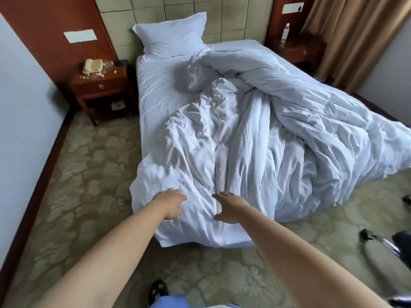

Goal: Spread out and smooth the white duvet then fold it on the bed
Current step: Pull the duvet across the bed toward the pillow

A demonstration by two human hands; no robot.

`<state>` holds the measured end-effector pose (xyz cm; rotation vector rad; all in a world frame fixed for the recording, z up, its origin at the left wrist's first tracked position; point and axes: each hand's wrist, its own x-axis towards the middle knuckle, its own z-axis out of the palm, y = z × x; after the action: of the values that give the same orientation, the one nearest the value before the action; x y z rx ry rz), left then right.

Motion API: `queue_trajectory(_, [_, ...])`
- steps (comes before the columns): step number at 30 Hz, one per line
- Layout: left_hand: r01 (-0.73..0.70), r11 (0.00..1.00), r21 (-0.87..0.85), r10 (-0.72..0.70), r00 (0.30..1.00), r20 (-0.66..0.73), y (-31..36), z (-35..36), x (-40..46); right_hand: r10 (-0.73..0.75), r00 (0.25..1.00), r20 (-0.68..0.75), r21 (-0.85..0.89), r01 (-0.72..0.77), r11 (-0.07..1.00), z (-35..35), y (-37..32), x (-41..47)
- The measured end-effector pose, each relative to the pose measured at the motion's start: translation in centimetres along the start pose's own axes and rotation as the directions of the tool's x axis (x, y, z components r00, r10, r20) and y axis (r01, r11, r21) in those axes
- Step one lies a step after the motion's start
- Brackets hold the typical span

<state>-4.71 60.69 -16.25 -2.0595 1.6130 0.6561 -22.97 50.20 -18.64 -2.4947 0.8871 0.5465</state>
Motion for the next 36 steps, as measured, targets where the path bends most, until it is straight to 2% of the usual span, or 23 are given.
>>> queue_trajectory(11, [-0.114, 0.993, 0.016, 0.115, 0.988, -0.099, -12.7, -2.0, 2.6, 0.103, 0.990, -0.096, 0.000, -0.104, 0.995, -3.1, -10.5, 8.6])
queue_trajectory(15, [-0.158, 0.987, 0.033, 0.161, 0.983, -0.092, -18.0, -2.1, 4.1, 0.153, 0.982, -0.114, 0.057, -0.147, 0.987, -3.1, -14.7, 11.6])
queue_trajectory(19, [-0.184, 0.983, 0.010, 0.185, 0.982, -0.050, -21.6, -2.1, 6.1, 0.168, 0.984, -0.060, 0.080, -0.163, 0.983, -2.2, -17.6, 14.2])
queue_trajectory(24, [-0.192, 0.980, -0.048, 0.195, 0.978, 0.072, -24.0, -2.2, 10.2, 0.228, 0.973, -0.026, 0.132, -0.222, 0.966, -2.3, -18.0, 19.8])
queue_trajectory(30, [-0.224, 0.974, -0.036, 0.226, 0.972, 0.065, -26.7, -3.2, 15.1, 0.298, 0.949, 0.105, 0.196, -0.313, 0.929, -1.4, -17.0, 26.3])
queue_trajectory(36, [-0.085, 0.948, -0.305, 0.117, 0.989, 0.086, -29.1, -0.7, 21.0, 0.353, 0.900, 0.257, 0.413, -0.432, 0.801, 1.8, -17.0, 29.1])
